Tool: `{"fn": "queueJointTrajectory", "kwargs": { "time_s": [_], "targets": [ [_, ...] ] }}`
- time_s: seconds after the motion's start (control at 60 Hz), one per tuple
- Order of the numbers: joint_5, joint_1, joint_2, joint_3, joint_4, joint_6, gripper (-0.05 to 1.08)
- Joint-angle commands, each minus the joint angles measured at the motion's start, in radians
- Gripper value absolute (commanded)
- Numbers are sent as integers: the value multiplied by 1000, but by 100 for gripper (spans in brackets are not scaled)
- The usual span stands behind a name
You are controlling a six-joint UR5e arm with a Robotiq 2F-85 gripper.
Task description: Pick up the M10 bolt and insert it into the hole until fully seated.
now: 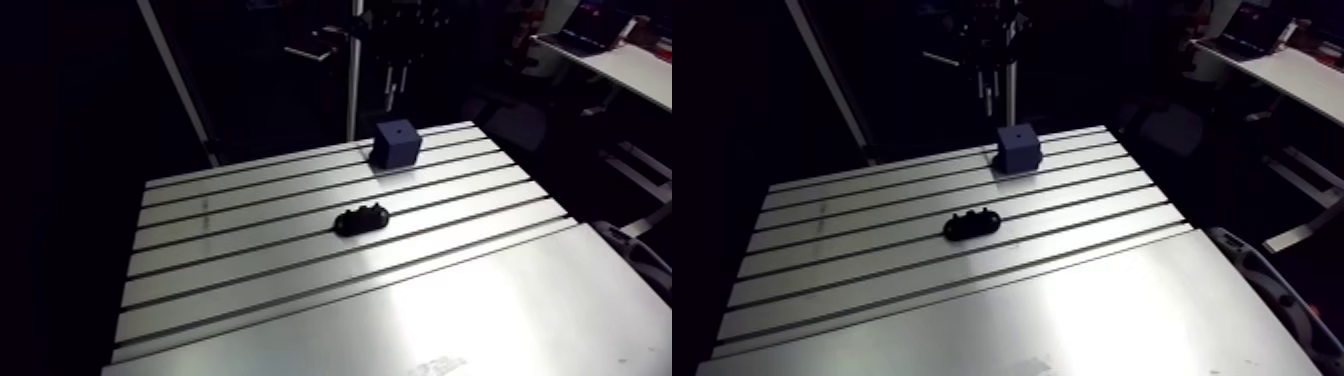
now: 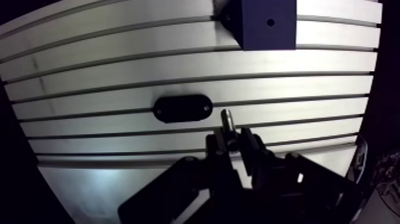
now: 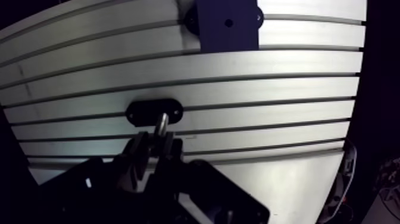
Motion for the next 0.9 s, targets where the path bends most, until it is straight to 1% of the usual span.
{"fn": "queueJointTrajectory", "kwargs": {
  "time_s": [0.017, 0.233, 0.25, 0.283, 0.3, 0.317, 0.35, 0.383, 0.567, 0.617, 0.7, 0.9],
  "targets": [
    [-1, 0, 61, -97, 57, 21, 108],
    [-4, 0, 97, -151, 76, 38, 108],
    [-9, 0, 105, -157, 80, 38, 108],
    [-30, 0, 119, -166, 87, 40, 108],
    [-30, 0, 119, -166, 87, 40, 108],
    [-35, 0, 125, -167, 87, 40, 108],
    [-39, 0, 138, -172, 86, 44, 108],
    [-39, 1, 151, -182, 84, 46, 108],
    [-40, 1, 177, -211, 74, 51, 108],
    [-39, 0, 196, -242, 73, 58, 108],
    [-39, -2, 212, -262, 75, 61, 108],
    [-38, -12, 247, -288, 78, 75, 108]
  ]
}}
